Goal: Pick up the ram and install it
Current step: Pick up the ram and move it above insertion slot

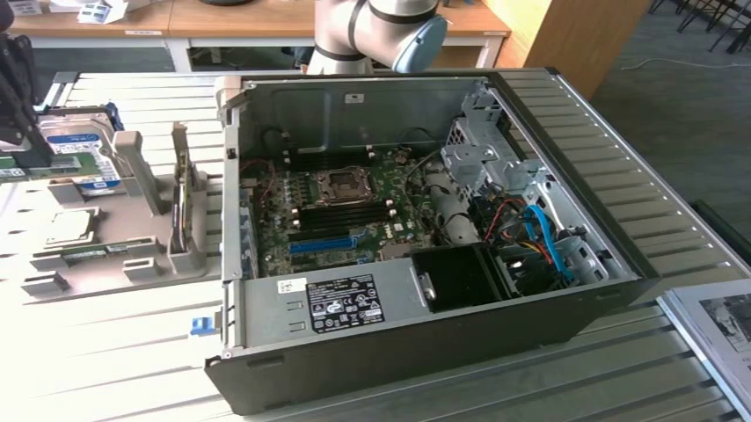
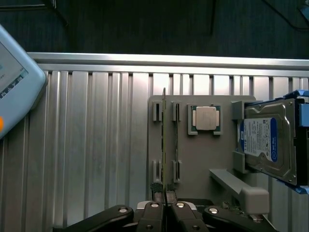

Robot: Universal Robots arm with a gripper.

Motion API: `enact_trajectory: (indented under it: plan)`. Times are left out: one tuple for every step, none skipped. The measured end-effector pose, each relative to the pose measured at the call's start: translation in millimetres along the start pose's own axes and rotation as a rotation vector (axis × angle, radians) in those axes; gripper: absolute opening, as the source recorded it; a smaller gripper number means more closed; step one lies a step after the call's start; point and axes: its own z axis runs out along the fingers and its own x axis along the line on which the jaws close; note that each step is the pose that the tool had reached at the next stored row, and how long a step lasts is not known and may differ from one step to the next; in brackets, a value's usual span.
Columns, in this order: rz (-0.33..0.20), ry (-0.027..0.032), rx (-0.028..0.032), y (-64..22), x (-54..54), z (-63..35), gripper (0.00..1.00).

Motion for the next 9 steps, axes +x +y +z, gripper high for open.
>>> enact_trajectory:
  plan:
    - [0.000, 0.0000, 0.0000, -0.7, 0.0, 0.0, 0.12]
    - [0.000, 0.0000, 0.0000, -1.4, 0.0, -0.1, 0.12]
    - [0.000, 0.0000, 0.0000, -1.9, 0.0, -0.2, 0.12]
    - [0.000, 0.0000, 0.0000, -2.4, 0.0, -0.2, 0.12]
    - [0.000, 0.0000, 0.0000, -2.9, 0.0, -0.3, 0.12]
    - [0.000, 0.0000, 0.0000, -3.5, 0.0, -0.4, 0.12]
    - [0.000, 0.0001, -0.0001, -4.2, 0.0, -0.6, 0.12]
    - [0.000, 0.0000, -0.0001, -5.0, 0.0, -0.8, 0.12]
    - [0.000, 0.0000, 0.0000, -6.0, 0.0, -0.9, 0.12]
